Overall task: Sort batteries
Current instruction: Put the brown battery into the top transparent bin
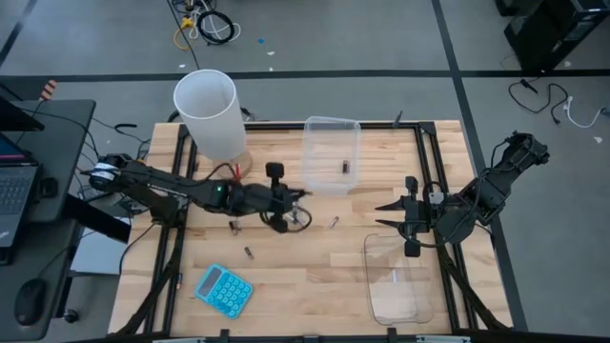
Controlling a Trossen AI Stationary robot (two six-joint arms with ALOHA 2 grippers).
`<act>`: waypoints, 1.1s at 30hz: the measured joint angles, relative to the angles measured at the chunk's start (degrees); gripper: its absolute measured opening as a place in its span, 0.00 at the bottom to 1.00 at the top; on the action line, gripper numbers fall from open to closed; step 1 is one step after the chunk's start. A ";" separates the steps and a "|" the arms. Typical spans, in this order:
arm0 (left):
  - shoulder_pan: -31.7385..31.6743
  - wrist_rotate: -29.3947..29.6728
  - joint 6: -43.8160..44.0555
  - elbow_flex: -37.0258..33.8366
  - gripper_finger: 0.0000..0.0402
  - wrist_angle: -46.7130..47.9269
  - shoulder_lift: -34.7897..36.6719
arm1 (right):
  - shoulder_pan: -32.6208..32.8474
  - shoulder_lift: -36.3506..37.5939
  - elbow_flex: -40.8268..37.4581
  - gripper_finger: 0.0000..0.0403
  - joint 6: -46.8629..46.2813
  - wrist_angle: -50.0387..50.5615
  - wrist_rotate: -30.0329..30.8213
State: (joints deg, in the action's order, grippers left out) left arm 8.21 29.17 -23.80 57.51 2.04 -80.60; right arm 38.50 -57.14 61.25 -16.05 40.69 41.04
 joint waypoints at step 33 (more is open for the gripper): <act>-15.72 -13.36 15.30 3.07 0.05 0.46 -7.96 | 0.00 0.00 0.02 0.29 1.68 -2.08 -0.02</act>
State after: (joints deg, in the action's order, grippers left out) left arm -7.51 15.81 -8.49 60.58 2.50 -88.55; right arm 38.50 -57.14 61.28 -14.37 38.61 41.01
